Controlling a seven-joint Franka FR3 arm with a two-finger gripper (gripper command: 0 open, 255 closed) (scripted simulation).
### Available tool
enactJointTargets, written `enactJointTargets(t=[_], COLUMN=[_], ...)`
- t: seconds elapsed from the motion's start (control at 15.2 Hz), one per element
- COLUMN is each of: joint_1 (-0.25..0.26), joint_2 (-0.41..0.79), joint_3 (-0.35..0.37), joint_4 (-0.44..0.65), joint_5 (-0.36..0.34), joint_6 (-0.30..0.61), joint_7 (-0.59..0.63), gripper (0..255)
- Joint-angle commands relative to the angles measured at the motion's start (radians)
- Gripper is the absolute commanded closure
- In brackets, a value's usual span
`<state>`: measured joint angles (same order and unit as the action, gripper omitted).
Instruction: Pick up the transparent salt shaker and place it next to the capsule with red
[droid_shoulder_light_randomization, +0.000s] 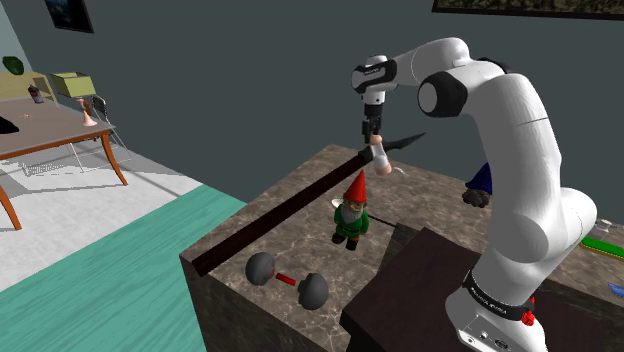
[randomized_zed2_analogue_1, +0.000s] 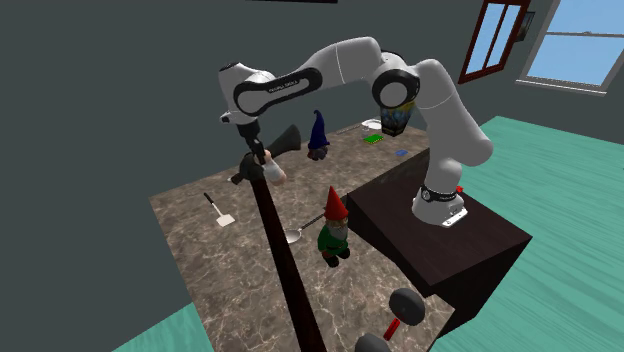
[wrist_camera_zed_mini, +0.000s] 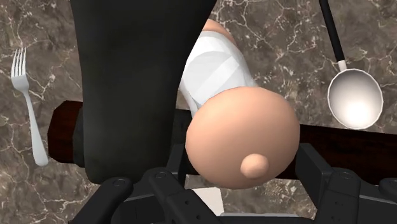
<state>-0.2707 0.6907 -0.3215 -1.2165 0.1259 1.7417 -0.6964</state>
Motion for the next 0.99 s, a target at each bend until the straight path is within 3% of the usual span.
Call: enactJointTargets(t=[0.0, 0.92], joint_1=[0.001, -0.022], joint_2=[-0.018, -0.013], joint_3=[-0.004, -0.007], joint_4=[0.008, 0.208], joint_5=[-0.005, -0.006], joint_6=[-0.020, -0.212], joint_7=[0.001, 0.000], gripper=[255, 255])
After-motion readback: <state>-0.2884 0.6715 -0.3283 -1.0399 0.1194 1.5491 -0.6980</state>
